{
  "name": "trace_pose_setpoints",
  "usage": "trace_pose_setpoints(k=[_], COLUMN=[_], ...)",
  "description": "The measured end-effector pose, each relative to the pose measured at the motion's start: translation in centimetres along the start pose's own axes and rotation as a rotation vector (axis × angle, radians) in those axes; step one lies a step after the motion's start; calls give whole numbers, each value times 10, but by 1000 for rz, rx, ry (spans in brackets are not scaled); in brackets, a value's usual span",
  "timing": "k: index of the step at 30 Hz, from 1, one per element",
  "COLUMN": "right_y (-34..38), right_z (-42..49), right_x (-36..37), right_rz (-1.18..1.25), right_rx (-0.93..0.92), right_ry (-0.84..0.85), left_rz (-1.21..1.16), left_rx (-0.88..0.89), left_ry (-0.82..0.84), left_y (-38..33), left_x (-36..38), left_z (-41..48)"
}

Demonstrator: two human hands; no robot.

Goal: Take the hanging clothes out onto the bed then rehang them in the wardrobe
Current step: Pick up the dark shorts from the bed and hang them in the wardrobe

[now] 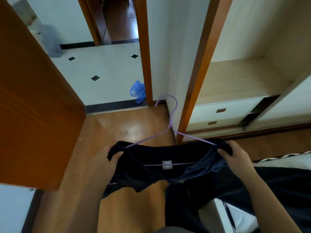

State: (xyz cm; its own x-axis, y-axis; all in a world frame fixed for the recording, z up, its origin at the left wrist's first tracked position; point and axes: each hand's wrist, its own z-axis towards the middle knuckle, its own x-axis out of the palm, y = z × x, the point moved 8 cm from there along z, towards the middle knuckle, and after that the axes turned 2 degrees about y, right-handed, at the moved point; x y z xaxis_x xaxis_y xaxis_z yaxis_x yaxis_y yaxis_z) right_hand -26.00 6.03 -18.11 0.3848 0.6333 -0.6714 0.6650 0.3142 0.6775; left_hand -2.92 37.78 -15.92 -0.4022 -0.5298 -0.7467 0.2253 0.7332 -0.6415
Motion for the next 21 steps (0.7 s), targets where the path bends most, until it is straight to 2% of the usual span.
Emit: trace_pose_setpoints(k=[5, 9, 14, 16, 21], right_y=[-34, -68, -110, -122, -157], right_z=[80, 110, 106, 96, 60], right_x=[-60, -114, -163, -171, -188], right_rz=[73, 105, 180, 210, 272], right_rx=[97, 195, 335, 393, 583], right_ry=[-78, -193, -362, -396, -579], left_rz=[-47, 16, 35, 35, 107], left_rx=[129, 254, 427, 442, 577], left_ry=[49, 180, 317, 374, 591], left_y=[-99, -167, -241, -259, -314], left_x=[49, 96, 152, 171, 231], left_z=[80, 134, 170, 177, 201])
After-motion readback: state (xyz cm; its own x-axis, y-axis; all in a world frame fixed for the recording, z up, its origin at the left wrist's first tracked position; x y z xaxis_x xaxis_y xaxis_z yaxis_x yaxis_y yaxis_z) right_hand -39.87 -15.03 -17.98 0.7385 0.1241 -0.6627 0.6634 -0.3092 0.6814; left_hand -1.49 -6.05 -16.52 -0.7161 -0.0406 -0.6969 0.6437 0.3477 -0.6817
